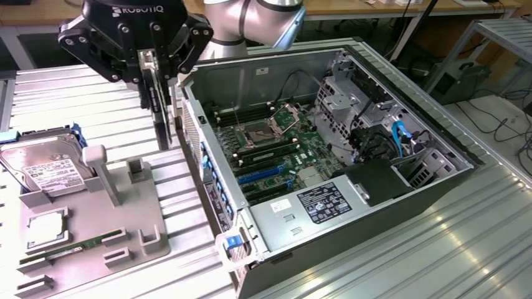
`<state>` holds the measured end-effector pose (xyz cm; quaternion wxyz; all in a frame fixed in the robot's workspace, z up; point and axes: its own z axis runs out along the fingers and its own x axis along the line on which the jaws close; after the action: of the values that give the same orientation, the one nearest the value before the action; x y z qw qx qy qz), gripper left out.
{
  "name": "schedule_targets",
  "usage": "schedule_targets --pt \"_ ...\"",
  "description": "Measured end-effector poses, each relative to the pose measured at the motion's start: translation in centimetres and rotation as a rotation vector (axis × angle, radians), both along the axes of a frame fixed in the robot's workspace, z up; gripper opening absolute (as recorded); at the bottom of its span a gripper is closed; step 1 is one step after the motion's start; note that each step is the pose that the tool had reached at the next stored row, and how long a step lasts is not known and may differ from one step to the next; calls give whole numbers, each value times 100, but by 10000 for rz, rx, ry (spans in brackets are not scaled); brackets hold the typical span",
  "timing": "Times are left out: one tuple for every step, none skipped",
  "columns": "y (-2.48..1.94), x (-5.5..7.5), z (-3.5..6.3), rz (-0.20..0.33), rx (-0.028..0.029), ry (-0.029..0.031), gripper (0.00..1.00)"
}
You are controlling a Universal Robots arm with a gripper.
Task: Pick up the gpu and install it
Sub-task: 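Pick up the gpu and move the gpu toward the slot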
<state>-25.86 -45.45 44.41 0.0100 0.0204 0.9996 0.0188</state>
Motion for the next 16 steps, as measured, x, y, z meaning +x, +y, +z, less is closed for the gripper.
schedule_targets --pt "0 52 -2 0 0 0 27" --pt "0 106 -4 0 0 1 27" --pt "0 175 -6 0 0 0 27" --pt "0 263 -9 0 0 0 27" --pt "0 344 -12 0 0 0 27" --pt "0 388 -14 0 -1 0 27" --pt "0 413 -15 0 0 0 27" --pt "0 444 -15 0 -1 1 27" --pt "0 473 -17 0 0 0 27" --pt "0 488 -17 0 0 0 27" --pt "0 497 -18 0 0 0 27" --pt "0 509 -18 0 0 0 27" --pt "0 520 -18 -1 0 0 27" --pt "0 531 -19 -1 0 0 27" --pt "0 542 -19 0 0 0 27" --pt "0 553 -20 0 0 0 27"
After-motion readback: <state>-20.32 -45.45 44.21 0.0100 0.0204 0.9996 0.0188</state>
